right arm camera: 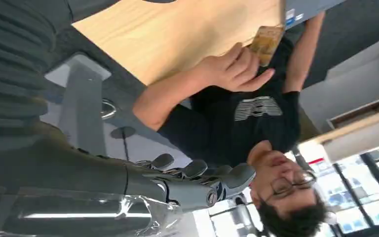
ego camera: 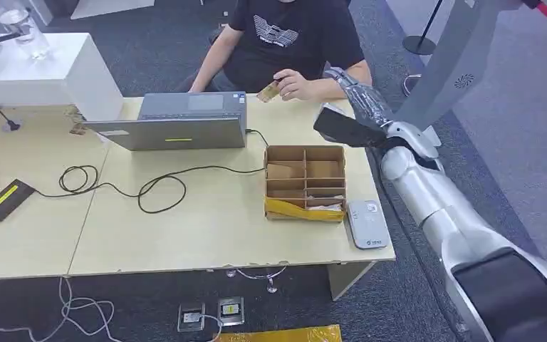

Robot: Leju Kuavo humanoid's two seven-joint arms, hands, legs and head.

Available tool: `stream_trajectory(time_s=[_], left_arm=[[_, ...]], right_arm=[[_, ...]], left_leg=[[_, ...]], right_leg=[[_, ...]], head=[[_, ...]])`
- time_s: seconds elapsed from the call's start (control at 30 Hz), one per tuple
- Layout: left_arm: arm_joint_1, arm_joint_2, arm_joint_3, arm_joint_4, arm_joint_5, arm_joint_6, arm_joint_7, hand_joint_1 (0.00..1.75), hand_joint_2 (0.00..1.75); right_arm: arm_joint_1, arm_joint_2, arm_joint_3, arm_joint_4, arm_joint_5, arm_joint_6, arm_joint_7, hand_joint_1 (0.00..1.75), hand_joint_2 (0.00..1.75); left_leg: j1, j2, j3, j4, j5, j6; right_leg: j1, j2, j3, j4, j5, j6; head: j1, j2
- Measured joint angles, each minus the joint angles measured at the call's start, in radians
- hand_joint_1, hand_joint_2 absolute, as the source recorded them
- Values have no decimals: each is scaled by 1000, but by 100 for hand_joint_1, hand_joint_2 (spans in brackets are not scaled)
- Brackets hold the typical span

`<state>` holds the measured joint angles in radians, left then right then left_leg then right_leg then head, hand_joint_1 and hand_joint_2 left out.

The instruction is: Pass the card to the sensor for recognition and then transmit it.

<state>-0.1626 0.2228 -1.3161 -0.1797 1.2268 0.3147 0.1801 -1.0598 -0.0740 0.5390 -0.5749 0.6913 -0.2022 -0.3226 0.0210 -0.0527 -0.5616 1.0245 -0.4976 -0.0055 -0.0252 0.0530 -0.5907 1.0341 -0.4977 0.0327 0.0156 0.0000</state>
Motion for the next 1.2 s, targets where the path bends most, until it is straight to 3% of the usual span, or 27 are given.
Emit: stream_trajectory(time_s=[0.17,0.27,0.43,1.2], left_arm=[[5,-10,0,0,15,16,27,0,0],[6,-15,0,0,27,30,44,0,0],[6,-24,0,0,38,44,51,0,0],[2,-45,0,0,43,61,68,0,0]], right_arm=[[64,-69,0,-66,35,-9,115,0,175],[112,-119,0,-109,72,-28,147,0,175],[154,-159,0,-135,105,-55,161,0,175],[275,-188,1,-190,120,-81,194,0,175]], left_leg=[[0,-1,0,0,0,0],[0,0,0,0,0,0],[0,1,0,0,-1,-1],[0,1,0,0,-1,-1]], right_leg=[[0,0,0,-1,0,0],[0,0,0,-1,0,0],[0,1,0,-1,0,0],[0,1,0,0,0,0]], head=[[0,0],[0,0],[0,0],[0,0]])
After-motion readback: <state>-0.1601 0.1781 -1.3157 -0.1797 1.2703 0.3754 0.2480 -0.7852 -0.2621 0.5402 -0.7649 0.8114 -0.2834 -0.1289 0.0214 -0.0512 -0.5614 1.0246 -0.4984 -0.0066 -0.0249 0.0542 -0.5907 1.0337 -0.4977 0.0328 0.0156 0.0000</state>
